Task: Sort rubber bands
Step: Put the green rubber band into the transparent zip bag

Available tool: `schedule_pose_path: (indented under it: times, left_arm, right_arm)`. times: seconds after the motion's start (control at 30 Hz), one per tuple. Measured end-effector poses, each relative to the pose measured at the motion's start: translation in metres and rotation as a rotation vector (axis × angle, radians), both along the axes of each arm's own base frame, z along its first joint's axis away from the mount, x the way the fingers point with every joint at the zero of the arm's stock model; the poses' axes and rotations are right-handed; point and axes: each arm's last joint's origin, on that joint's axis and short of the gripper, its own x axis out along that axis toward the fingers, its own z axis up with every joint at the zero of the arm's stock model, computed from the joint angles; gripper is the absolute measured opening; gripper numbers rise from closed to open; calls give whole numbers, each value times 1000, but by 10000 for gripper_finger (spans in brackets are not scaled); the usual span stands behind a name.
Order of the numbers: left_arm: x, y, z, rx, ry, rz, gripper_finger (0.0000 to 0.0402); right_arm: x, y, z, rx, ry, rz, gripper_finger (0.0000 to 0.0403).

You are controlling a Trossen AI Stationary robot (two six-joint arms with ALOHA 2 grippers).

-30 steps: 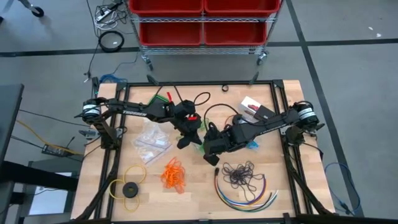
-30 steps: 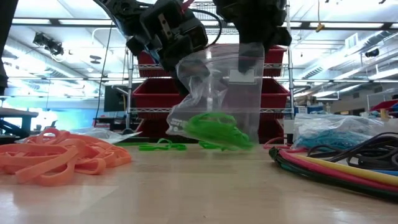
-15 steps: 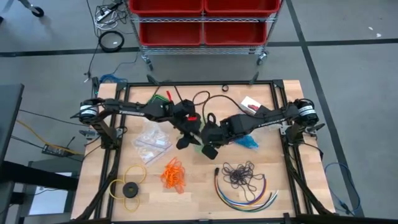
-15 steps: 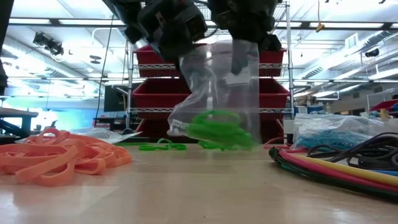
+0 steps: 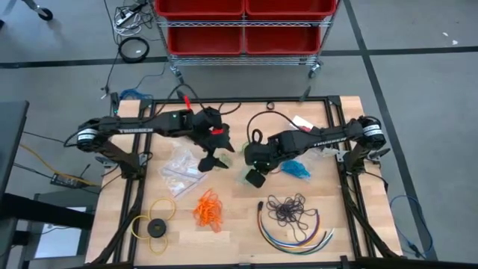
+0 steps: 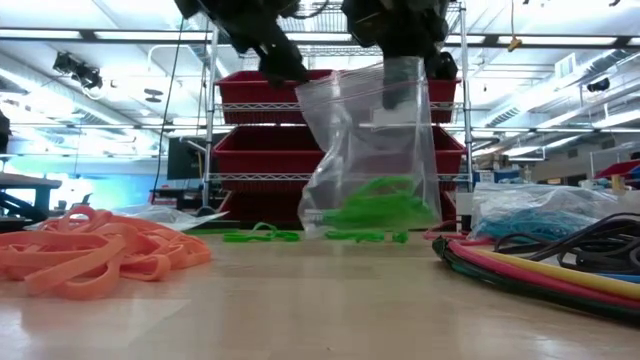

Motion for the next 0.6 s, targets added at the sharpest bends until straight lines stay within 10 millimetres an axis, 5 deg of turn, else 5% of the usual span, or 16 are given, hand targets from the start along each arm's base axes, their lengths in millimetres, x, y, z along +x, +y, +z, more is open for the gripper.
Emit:
schedule_pose_path:
  times: [0.27, 0.6]
  left_arm:
    - [-27, 0, -7, 178, 196, 19, 330]
    - [-43, -2, -100, 243, 197, -29, 313]
  right_arm:
    - [-5, -9, 8, 147, -2, 36, 0]
    - [-6, -14, 7, 213, 18, 48, 0]
